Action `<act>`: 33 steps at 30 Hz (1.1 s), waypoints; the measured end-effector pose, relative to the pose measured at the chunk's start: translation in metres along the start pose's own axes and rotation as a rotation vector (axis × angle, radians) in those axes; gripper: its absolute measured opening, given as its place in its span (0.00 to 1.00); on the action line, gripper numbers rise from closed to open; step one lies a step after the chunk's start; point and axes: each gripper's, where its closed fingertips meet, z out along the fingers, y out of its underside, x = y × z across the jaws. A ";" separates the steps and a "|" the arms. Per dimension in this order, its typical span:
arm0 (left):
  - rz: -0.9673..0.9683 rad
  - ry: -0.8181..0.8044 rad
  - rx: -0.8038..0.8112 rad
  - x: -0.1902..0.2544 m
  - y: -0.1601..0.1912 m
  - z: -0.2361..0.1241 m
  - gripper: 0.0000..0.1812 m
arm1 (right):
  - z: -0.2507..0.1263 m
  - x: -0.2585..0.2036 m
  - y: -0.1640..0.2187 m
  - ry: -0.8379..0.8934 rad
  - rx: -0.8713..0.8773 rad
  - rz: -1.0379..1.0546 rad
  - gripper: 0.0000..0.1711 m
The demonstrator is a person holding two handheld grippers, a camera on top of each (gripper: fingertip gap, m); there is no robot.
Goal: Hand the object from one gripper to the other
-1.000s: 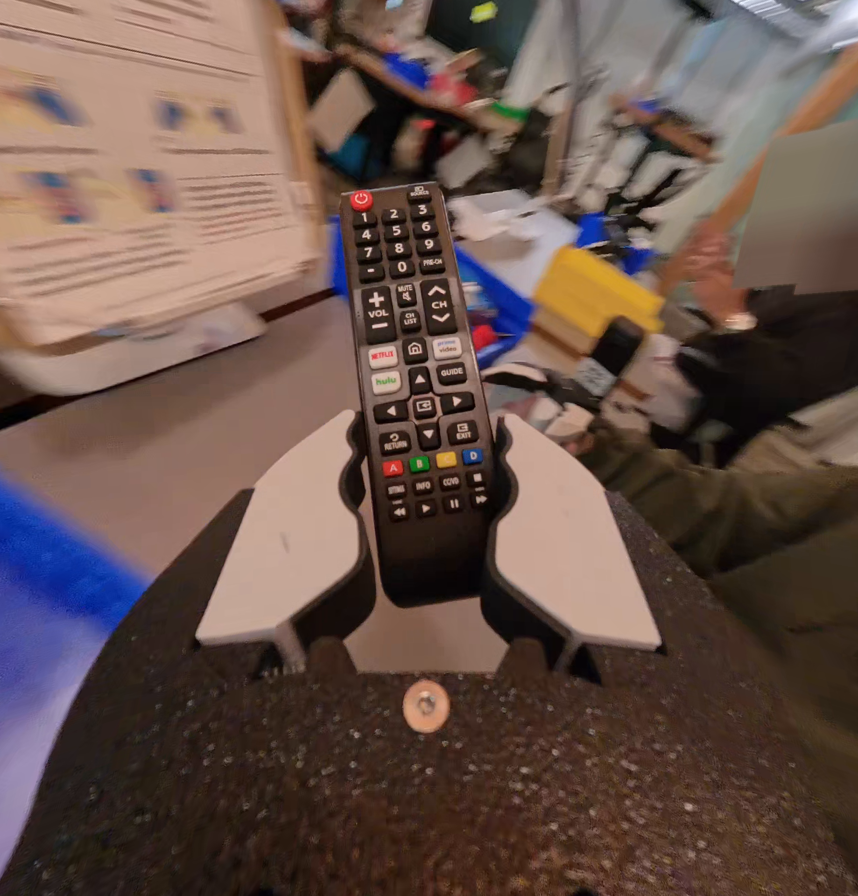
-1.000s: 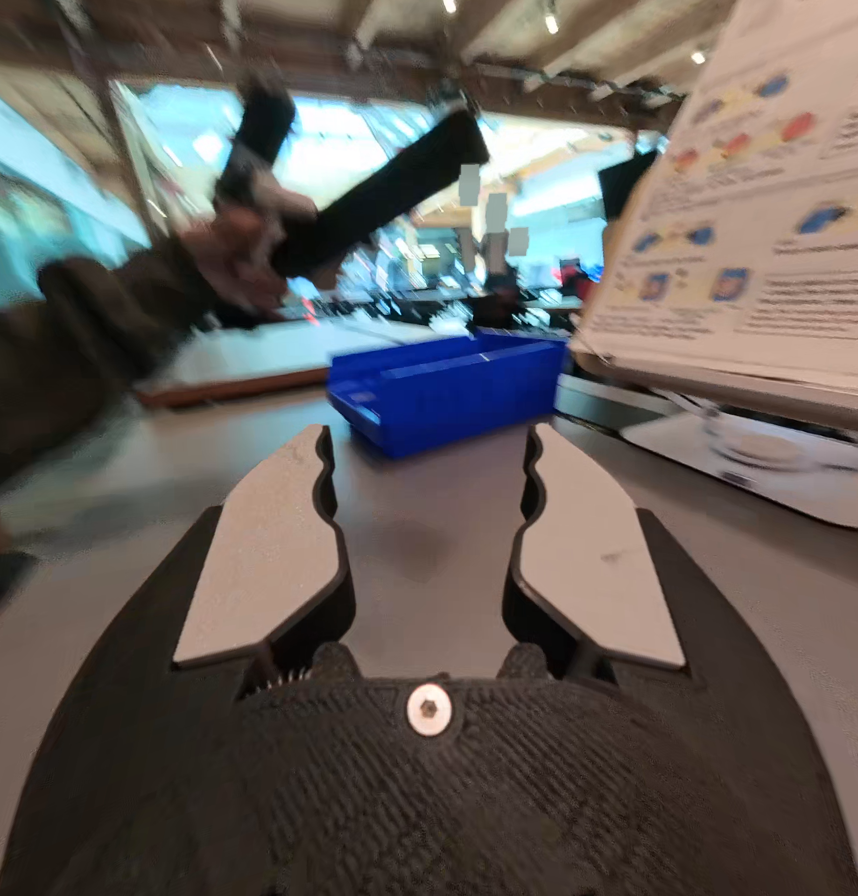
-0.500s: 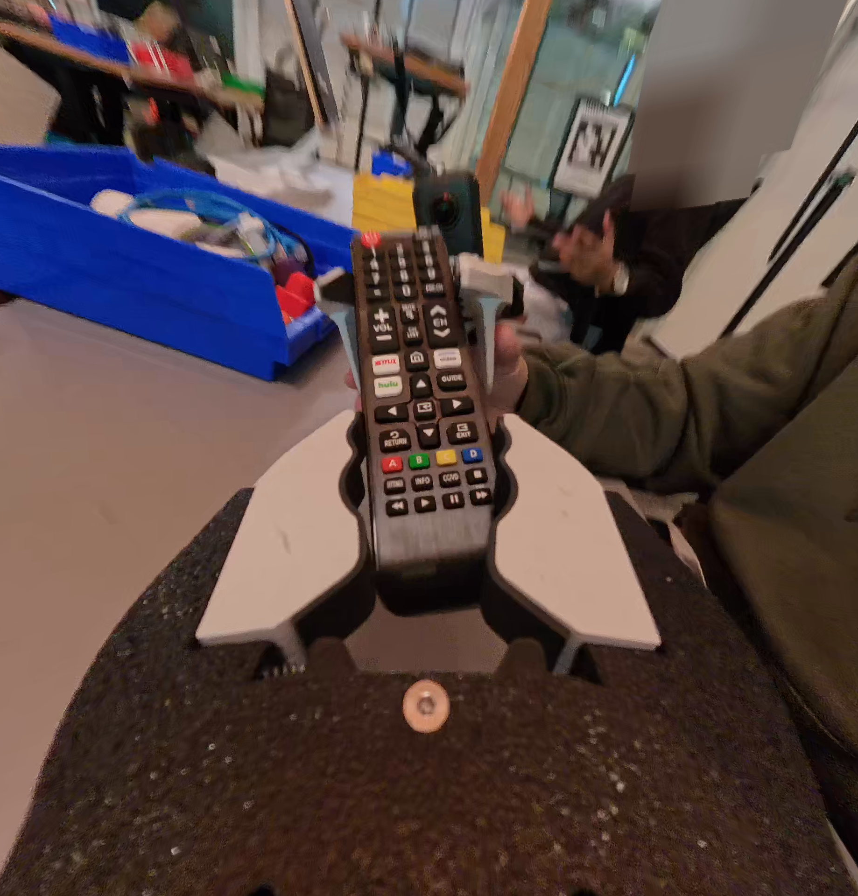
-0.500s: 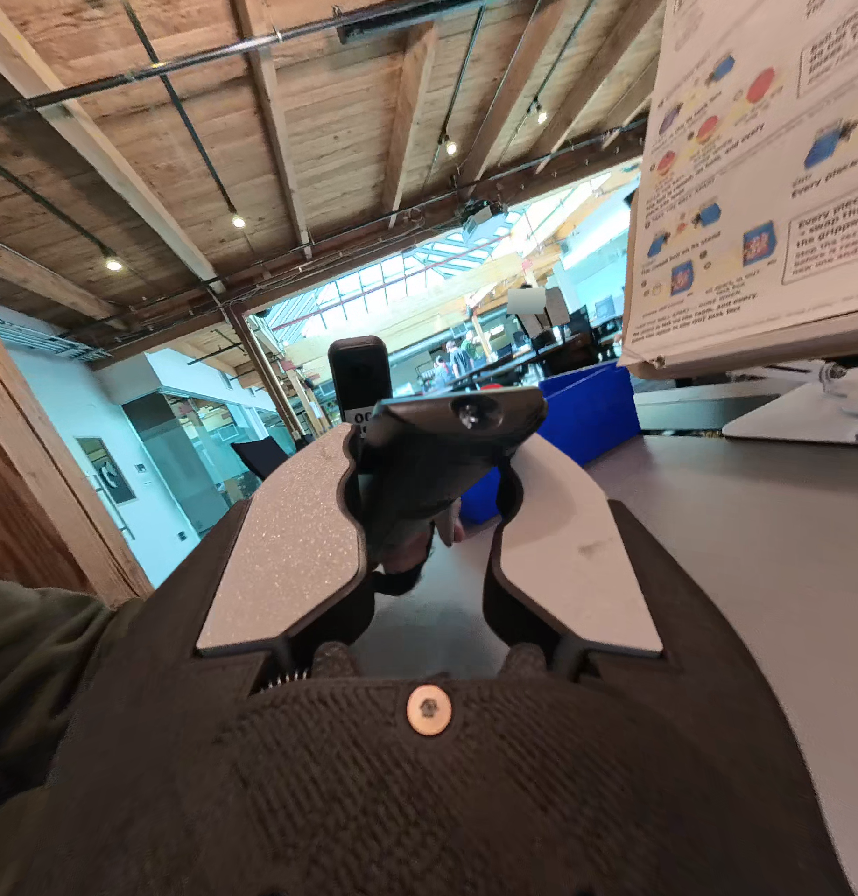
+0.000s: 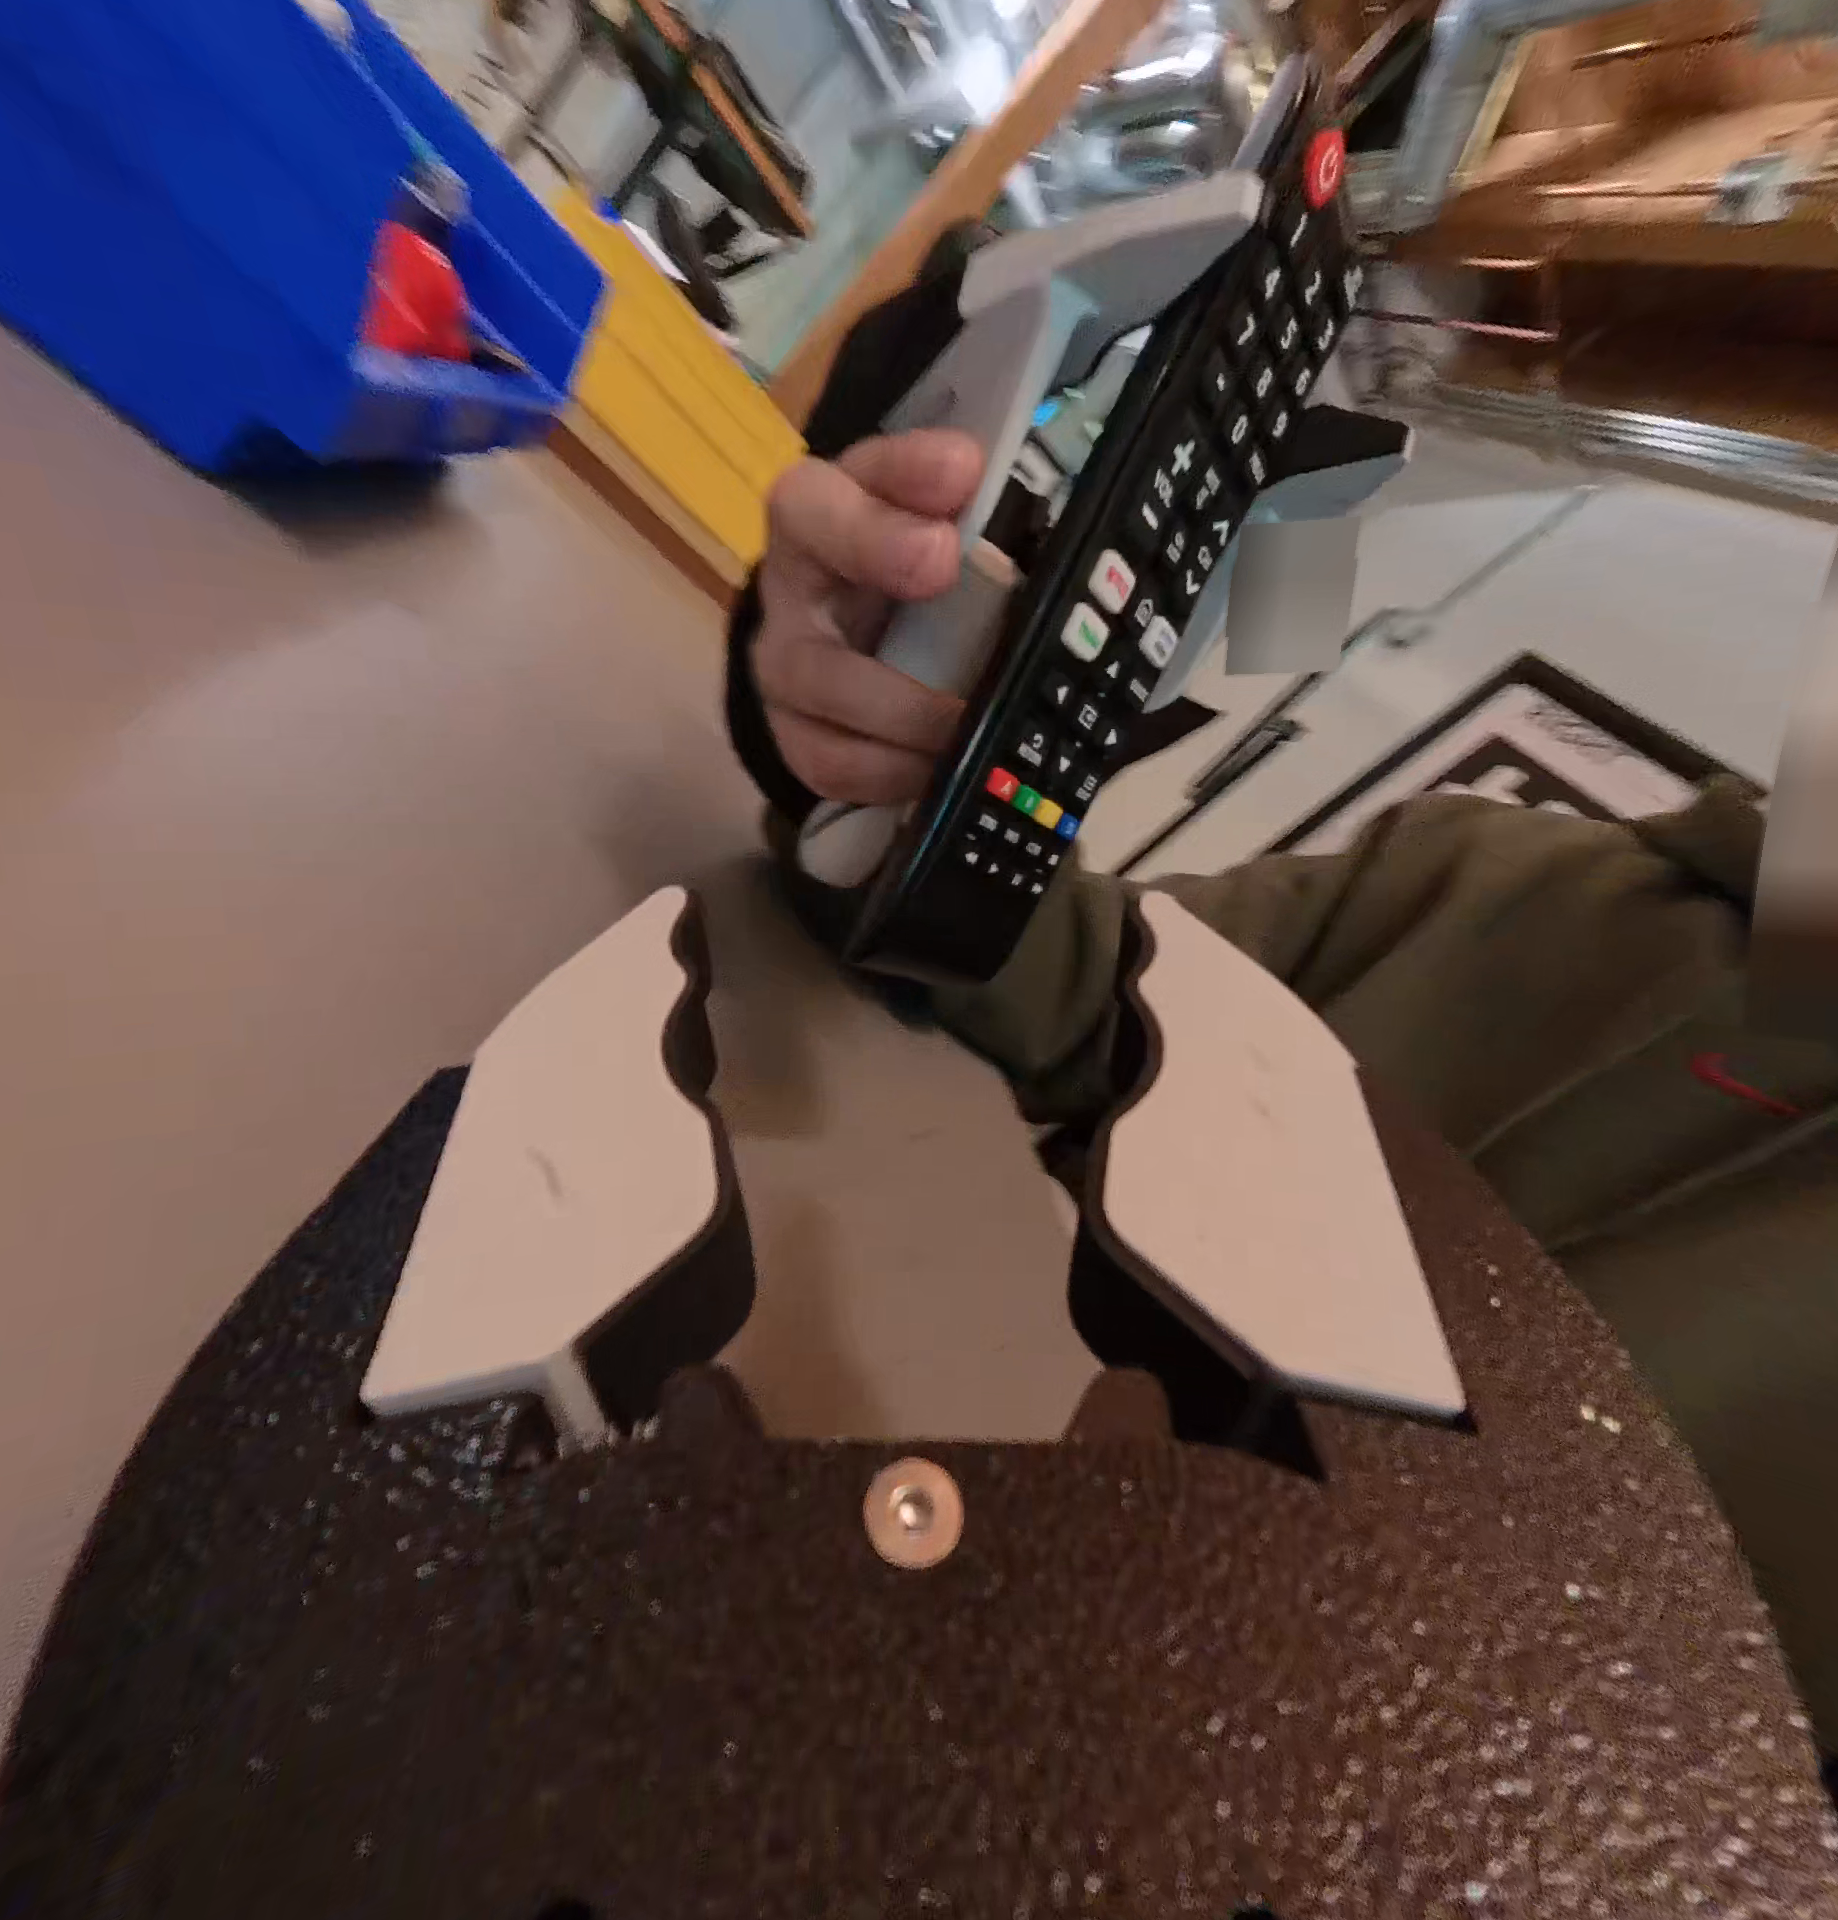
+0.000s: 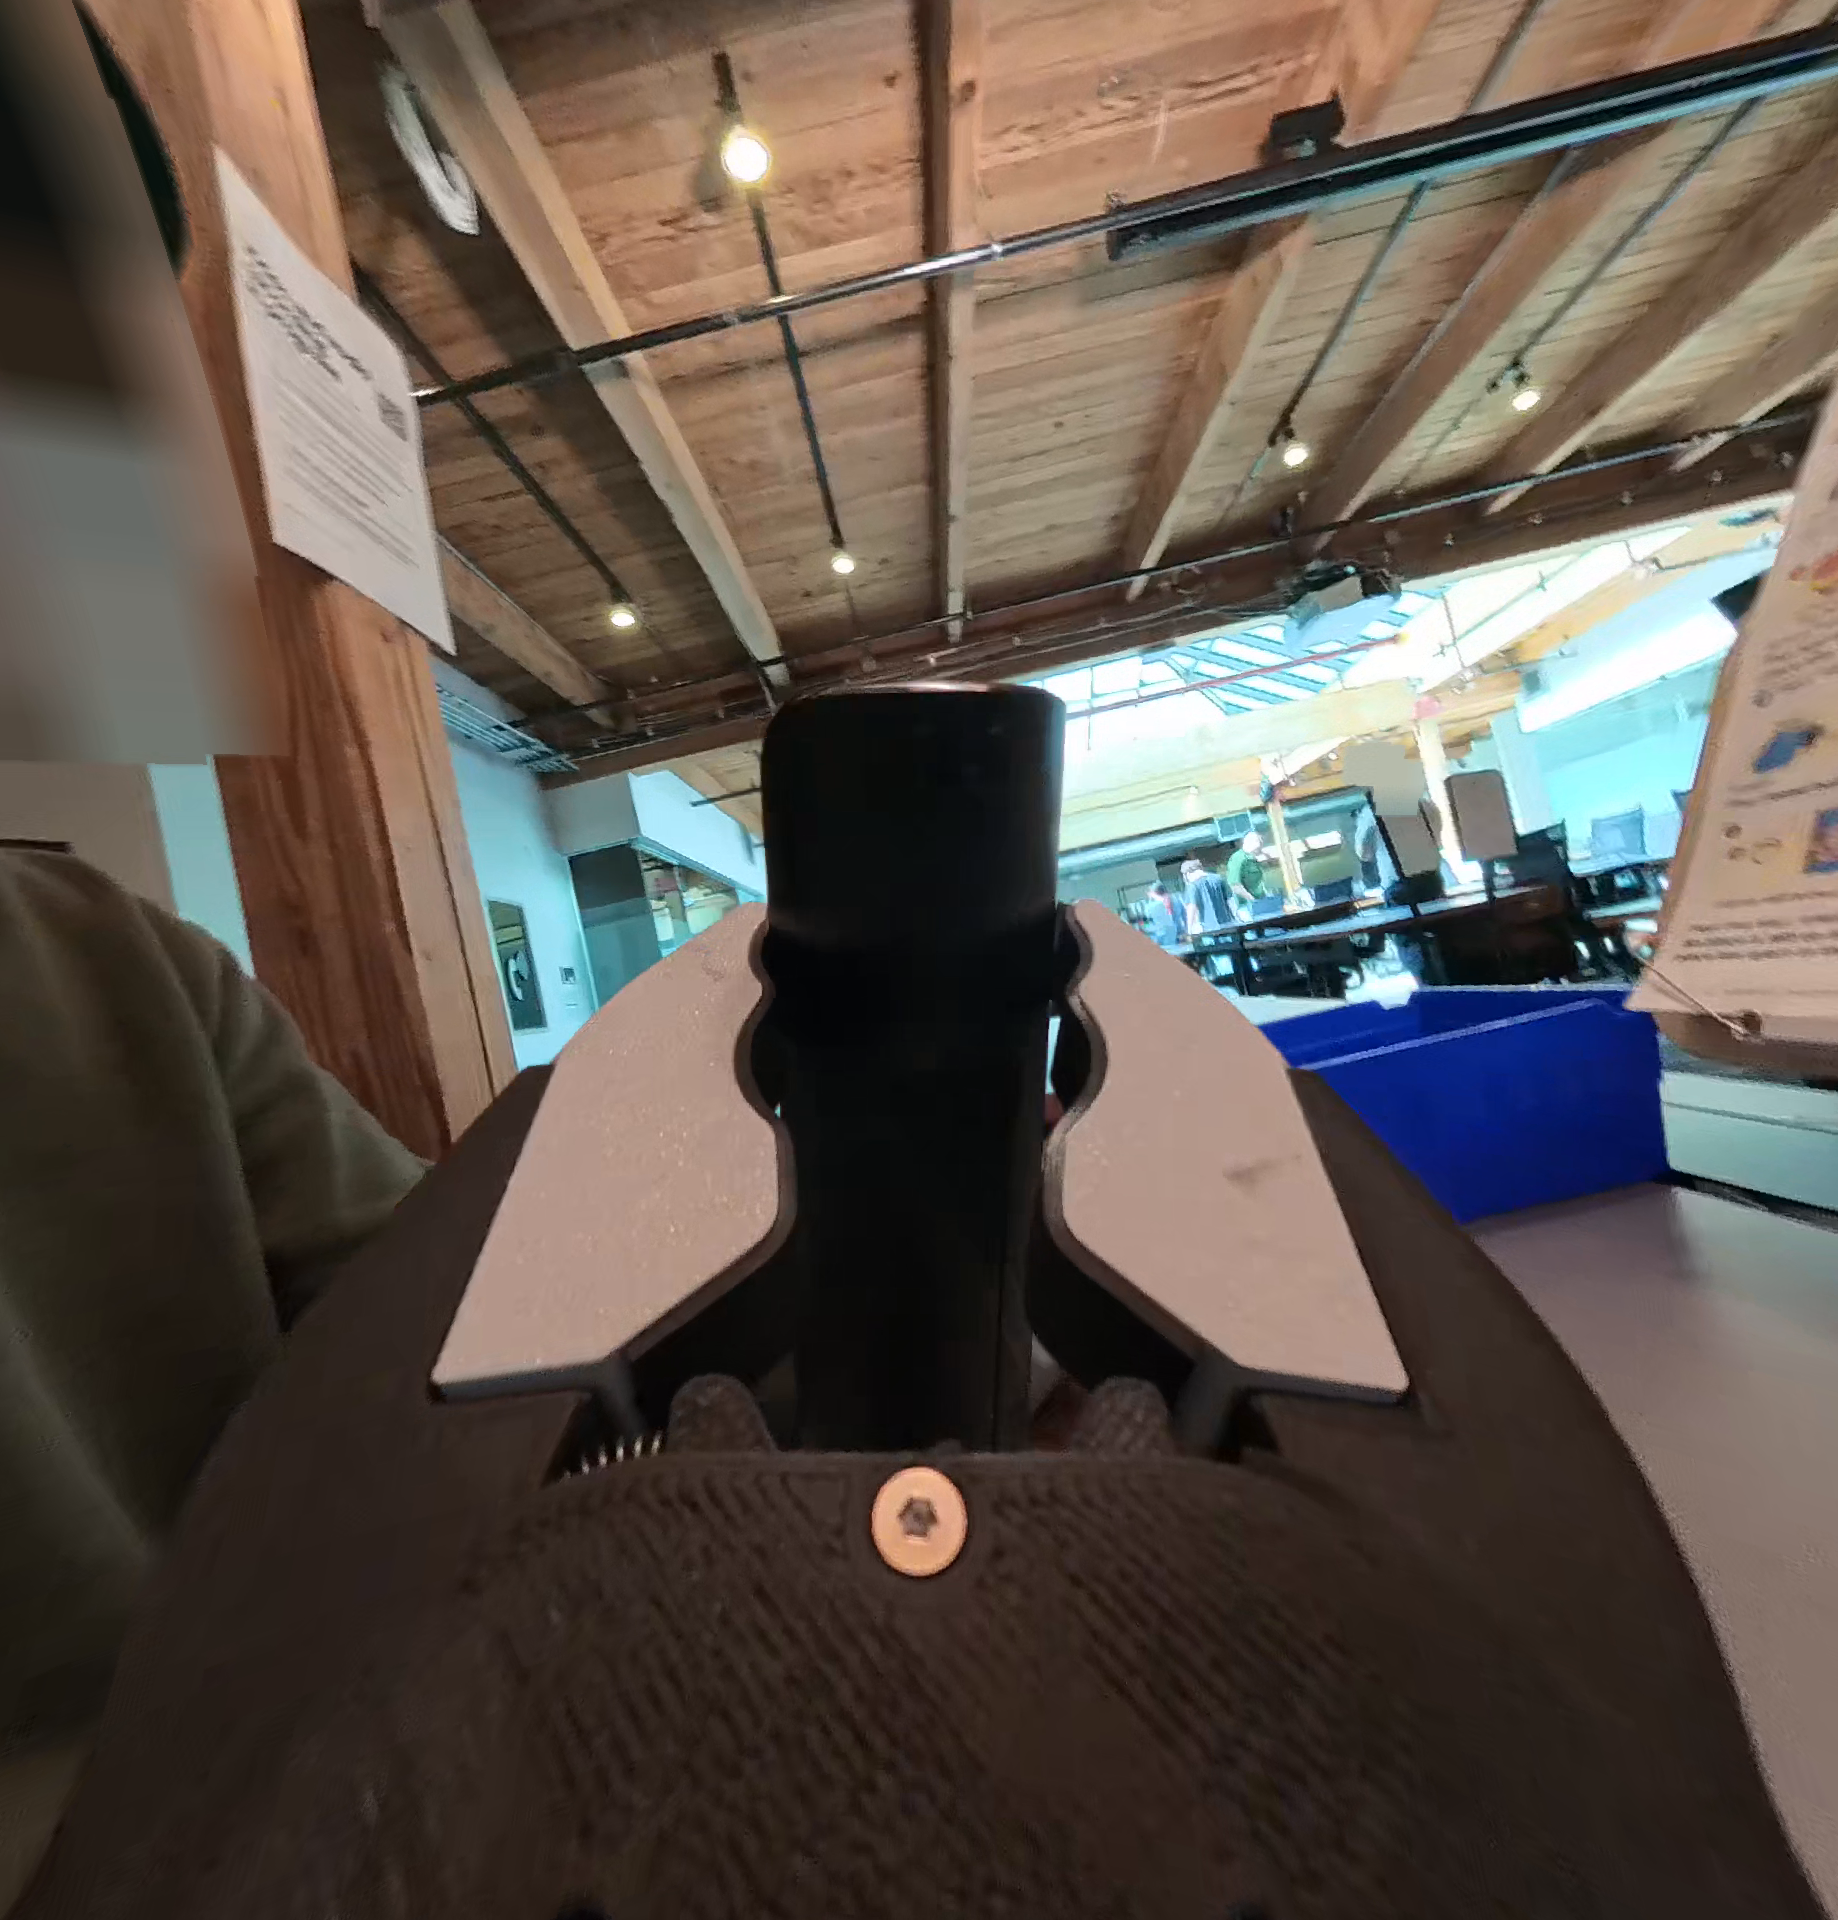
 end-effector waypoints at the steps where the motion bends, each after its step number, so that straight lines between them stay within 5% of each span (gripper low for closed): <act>1: -0.034 0.060 -0.011 0.006 0.004 0.008 0.40 | 0.002 -0.004 -0.001 -0.016 0.013 -0.011 0.29; 6: -0.084 0.235 -0.060 0.027 0.016 0.040 0.37 | 0.005 -0.024 -0.006 -0.119 0.058 -0.020 0.29; 13: 0.132 0.311 0.024 0.047 0.005 0.036 0.16 | 0.000 -0.016 -0.007 -0.079 0.012 -0.023 0.29; 17: 0.396 0.017 0.064 0.025 -0.010 0.016 0.14 | -0.009 0.003 0.000 0.057 -0.093 -0.119 0.21; 23: 1.145 -0.896 -0.046 -0.021 -0.057 -0.040 0.13 | -0.028 0.060 0.003 0.438 -0.175 -0.131 0.46; 26: 1.447 -1.223 -0.097 -0.020 -0.075 -0.054 0.13 | -0.036 0.075 0.006 0.549 -0.184 -0.104 0.44; 30: 1.812 -1.392 -0.285 -0.017 -0.076 -0.047 0.13 | -0.040 0.081 0.006 0.577 -0.121 0.021 0.42; 33: 1.906 -1.366 -0.216 -0.004 -0.077 -0.037 0.13 | -0.038 0.079 0.009 0.529 -0.095 0.118 0.38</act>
